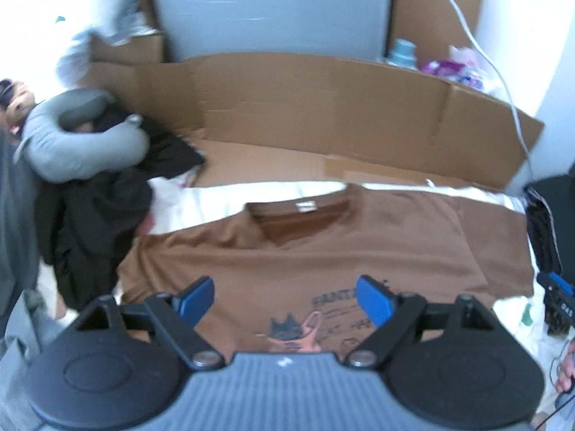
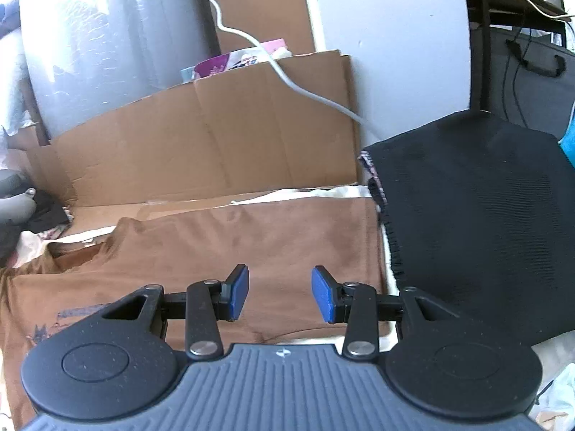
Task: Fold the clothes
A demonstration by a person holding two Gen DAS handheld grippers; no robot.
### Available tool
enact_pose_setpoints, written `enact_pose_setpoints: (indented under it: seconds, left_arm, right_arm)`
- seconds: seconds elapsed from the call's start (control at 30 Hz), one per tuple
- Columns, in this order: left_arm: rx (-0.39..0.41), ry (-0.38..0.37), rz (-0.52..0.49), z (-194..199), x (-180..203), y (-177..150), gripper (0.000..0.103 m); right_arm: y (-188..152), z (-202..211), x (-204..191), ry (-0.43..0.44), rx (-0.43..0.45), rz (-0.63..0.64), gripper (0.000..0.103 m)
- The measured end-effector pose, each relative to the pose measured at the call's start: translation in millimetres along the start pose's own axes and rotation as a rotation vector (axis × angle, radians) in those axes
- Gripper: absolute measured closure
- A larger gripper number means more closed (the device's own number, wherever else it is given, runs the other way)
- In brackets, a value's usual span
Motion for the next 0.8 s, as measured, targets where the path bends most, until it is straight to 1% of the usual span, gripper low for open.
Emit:
enact_pose_setpoints:
  seconds: [0.03,0.13,0.23,0.33,0.4,0.47,0.63,0.8]
  left_arm:
    - [0.005,0.006,0.011,0.4,-7.7,-1.9,0.015]
    - [0.01,0.009,0.031,-1.6,-26.6,-8.2,0.02]
    - [0.001,0.027,0.066,-9.1,-46.5,-15.9,0.021]
    - [-0.001,0.075,0.099,-23.0,-70.8,-28.3,0.022]
    - [-0.01,0.103,0.125,-32.9,-85.7,-36.5,0.026]
    - [-0.012,0.118,0.16,-41.9,-100.7,-44.7,0.026]
    - [0.018,0.143,0.239,-57.4,-131.7,-60.8,0.029]
    - [0.045,0.187,0.278,-77.7,-159.7,-71.8,0.029]
  right_arm:
    - [1.0,1.3,-2.7,0.004,0.0,0.001,0.056]
    - [2.7,5.2,-12.5,0.03,-0.004,0.004,0.056]
    - [1.0,9.2,-26.3,0.064,-0.018,0.024,0.056]
    - [-4.7,13.1,-45.5,0.117,-0.033,0.072,0.056]
    - [-10.9,13.3,-57.5,0.142,-0.053,0.1,0.056]
    - [-17.4,13.7,-69.0,0.182,-0.075,0.112,0.056]
    - [-34.9,16.2,-93.4,0.26,-0.134,0.138,0.056]
    - [-55.1,16.8,-107.8,0.285,-0.207,0.151,0.056]
Point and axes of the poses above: each gripper's, at about its wrist camera, not at the fingertips, and z roughly against the way its jaws point, x to its right, y to its top, the point moved 9 cm from there along -z, roughly the way its jaws point, and after that the axes turned 3 degrees about y, right-handed, at the moved point
